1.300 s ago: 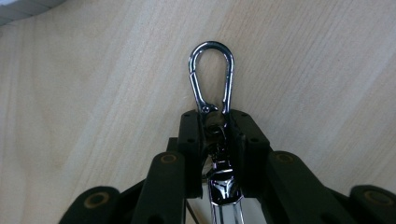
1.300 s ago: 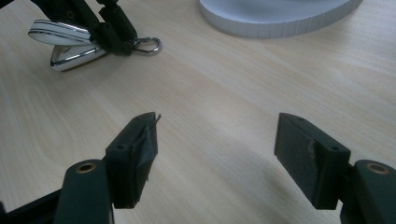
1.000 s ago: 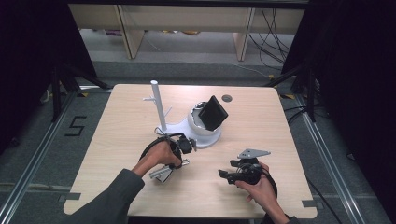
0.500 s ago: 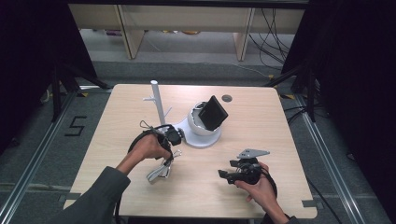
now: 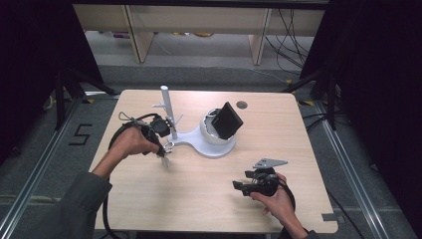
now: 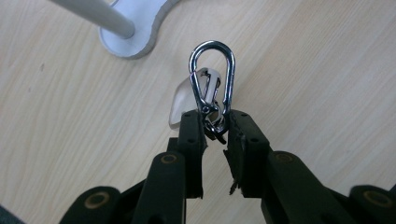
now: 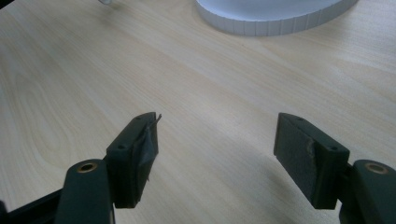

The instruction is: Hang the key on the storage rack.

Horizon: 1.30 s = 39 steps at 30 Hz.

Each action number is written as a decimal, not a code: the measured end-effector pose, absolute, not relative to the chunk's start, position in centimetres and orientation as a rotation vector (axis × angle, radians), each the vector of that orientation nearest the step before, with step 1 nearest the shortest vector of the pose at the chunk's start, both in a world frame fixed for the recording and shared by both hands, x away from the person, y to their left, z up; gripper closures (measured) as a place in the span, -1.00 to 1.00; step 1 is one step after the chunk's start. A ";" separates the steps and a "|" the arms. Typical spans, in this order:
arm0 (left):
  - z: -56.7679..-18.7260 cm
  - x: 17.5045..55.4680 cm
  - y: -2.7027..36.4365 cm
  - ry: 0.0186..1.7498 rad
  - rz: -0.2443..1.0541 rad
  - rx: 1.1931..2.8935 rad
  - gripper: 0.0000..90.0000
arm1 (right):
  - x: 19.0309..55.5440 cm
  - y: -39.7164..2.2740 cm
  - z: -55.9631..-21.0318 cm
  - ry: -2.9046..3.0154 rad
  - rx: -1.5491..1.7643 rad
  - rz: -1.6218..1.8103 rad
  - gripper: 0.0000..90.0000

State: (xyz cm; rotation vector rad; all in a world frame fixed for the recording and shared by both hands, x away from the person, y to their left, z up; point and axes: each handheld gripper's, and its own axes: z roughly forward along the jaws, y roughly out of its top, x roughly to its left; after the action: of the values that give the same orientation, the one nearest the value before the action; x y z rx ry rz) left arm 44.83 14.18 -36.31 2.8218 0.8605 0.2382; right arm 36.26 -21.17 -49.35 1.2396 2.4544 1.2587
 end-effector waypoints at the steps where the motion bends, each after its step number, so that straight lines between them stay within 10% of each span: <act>1: -36.0 44.9 14.4 0.866 0.246 2.816 0.67 | 36.3 -21.2 -49.4 2.453 1.241 1.261 -0.30; 39: -27.2 48.2 18.3 1.087 0.327 2.670 0.67 | 36.4 -21.0 -49.4 2.477 1.239 1.268 -0.30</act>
State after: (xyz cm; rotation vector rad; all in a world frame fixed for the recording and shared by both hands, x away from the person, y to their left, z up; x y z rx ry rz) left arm 48.15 18.31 -27.25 2.6695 1.0867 0.3275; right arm 36.36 -20.98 -49.37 1.2390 2.4774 1.2677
